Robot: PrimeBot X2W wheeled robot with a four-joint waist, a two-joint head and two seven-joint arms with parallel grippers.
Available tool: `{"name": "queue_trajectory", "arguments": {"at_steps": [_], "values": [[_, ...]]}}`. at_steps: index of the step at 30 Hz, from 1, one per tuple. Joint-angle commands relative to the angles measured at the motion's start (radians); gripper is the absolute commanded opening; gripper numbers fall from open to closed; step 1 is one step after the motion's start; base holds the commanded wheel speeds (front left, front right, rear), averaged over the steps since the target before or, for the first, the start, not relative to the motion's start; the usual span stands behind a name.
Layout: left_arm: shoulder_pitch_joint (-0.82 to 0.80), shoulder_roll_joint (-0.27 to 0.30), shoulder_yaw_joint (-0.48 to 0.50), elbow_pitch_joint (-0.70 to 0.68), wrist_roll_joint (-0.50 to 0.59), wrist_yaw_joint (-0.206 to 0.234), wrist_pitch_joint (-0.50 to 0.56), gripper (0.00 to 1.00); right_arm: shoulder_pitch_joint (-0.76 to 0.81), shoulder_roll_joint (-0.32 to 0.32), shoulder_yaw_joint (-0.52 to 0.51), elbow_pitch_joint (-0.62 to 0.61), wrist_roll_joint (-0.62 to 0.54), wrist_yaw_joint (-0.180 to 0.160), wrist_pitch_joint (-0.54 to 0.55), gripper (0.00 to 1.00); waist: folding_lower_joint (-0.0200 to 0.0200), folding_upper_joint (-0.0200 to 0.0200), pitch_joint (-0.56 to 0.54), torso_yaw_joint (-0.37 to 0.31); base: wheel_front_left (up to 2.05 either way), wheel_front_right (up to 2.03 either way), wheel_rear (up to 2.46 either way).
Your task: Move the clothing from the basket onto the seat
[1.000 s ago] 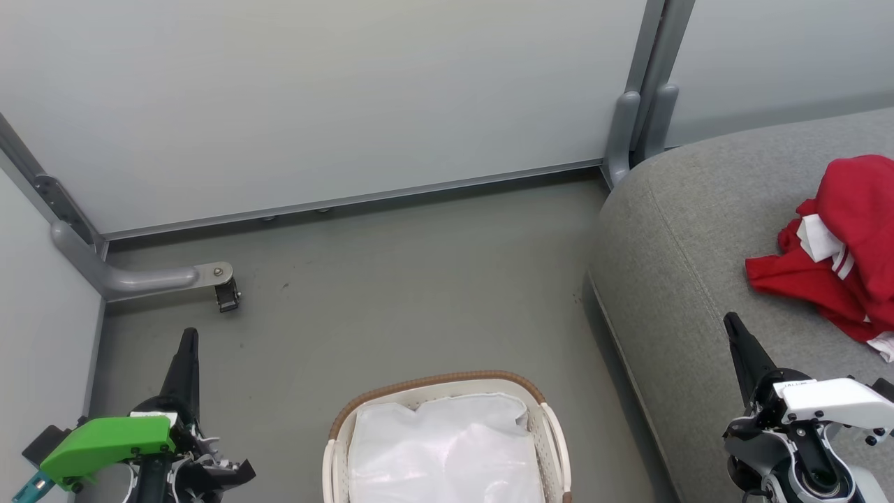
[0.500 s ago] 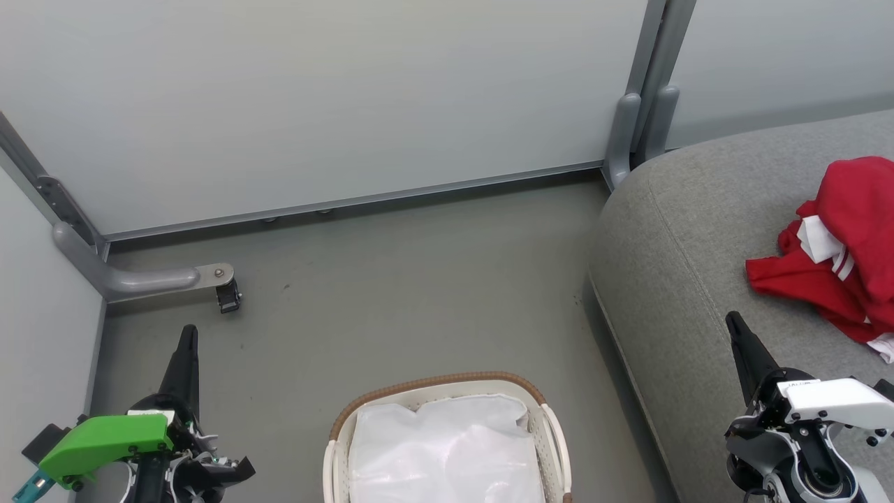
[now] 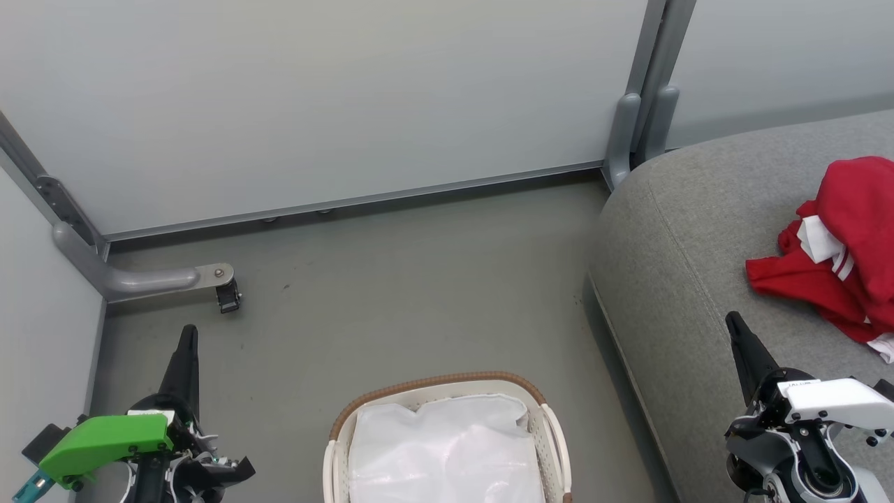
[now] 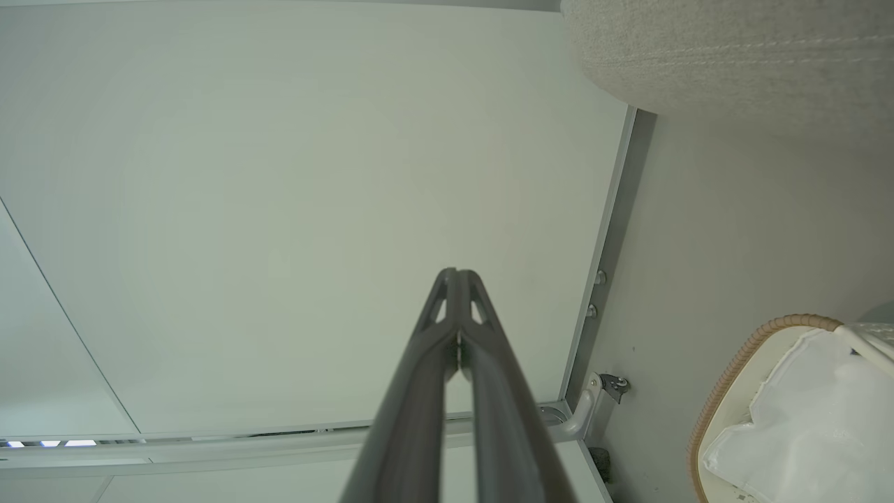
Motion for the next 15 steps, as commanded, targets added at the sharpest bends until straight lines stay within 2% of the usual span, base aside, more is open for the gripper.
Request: {"name": "queue_trajectory", "arguments": {"at_steps": [1, 15], "values": [[-0.010, 0.007, 0.002, -0.002, -0.003, -0.006, 0.005, 0.00, 0.012, -0.002, -0.003, -0.003, -0.001, 0.000, 0.002, 0.00, 0.0000, 0.0000, 0.000, 0.000, 0.00, 0.00, 0.00], [-0.010, 0.007, 0.002, -0.002, -0.003, -0.006, 0.005, 0.00, 0.012, -0.001, -0.004, -0.002, -0.002, 0.000, 0.004, 0.00, 0.0000, 0.0000, 0.000, 0.000, 0.00, 0.00, 0.00]]}}
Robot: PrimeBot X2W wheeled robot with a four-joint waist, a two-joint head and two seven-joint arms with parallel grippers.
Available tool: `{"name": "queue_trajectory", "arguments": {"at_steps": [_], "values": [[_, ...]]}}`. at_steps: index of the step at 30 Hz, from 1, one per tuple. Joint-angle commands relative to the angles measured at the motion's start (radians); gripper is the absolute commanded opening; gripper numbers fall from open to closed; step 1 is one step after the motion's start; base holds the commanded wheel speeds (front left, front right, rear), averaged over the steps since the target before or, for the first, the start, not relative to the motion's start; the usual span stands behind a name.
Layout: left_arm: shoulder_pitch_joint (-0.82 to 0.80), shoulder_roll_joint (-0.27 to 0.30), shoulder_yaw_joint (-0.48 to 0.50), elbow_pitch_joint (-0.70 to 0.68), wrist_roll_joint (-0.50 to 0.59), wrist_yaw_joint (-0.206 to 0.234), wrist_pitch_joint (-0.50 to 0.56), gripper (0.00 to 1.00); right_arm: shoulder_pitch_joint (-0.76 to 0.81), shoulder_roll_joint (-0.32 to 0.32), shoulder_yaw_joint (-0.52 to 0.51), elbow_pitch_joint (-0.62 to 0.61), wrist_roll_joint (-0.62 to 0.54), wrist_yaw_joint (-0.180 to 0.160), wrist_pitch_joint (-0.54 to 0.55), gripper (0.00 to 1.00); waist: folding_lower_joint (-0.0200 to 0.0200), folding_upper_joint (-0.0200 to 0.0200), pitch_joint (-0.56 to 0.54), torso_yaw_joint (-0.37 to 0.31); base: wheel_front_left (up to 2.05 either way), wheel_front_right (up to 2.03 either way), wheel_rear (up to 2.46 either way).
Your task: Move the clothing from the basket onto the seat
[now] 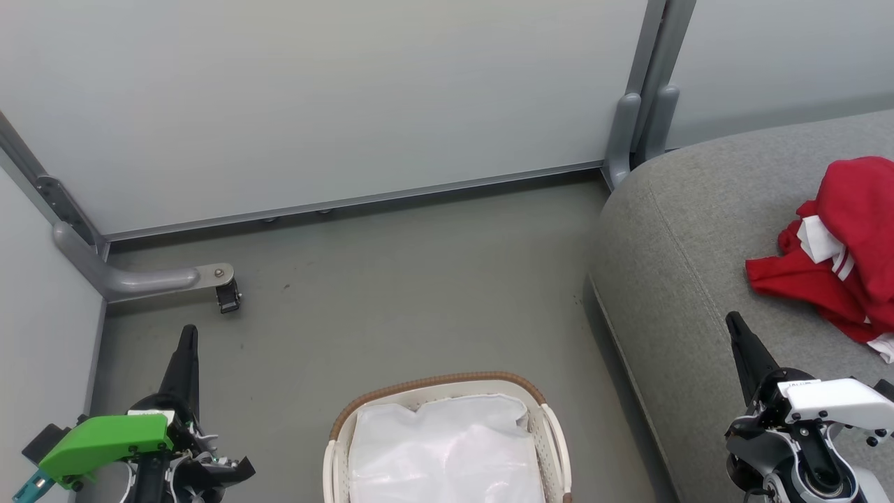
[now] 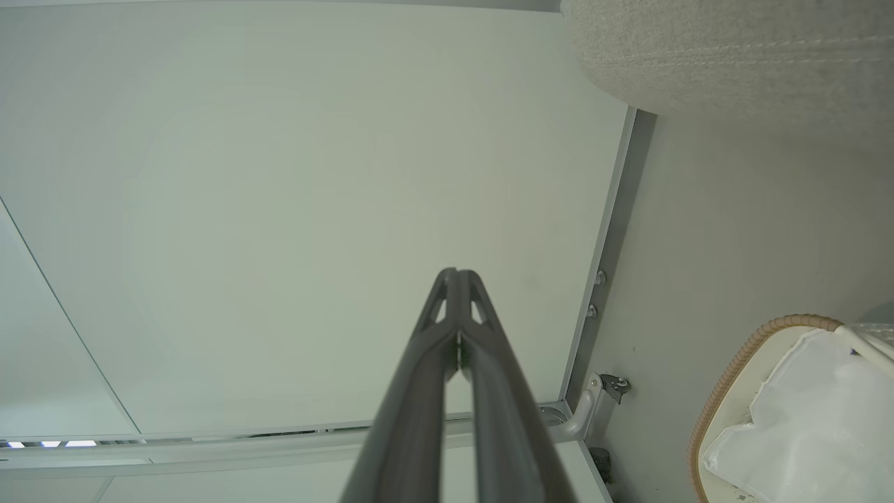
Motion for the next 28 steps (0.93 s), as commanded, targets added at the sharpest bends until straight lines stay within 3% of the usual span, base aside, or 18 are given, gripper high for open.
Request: {"name": "queue_trajectory", "arguments": {"at_steps": [1, 28], "values": [[-0.010, 0.007, 0.002, -0.002, -0.003, -0.005, 0.005, 0.00, 0.012, -0.002, -0.003, -0.002, -0.002, 0.000, 0.004, 0.00, 0.0000, -0.0001, 0.000, 0.000, 0.00, 0.00, 0.00], [-0.010, 0.007, 0.002, -0.002, -0.003, -0.005, 0.005, 0.00, 0.012, 0.000, -0.005, -0.002, -0.004, 0.000, 0.006, 0.00, 0.0000, -0.0001, 0.000, 0.000, 0.00, 0.00, 0.00]]}}
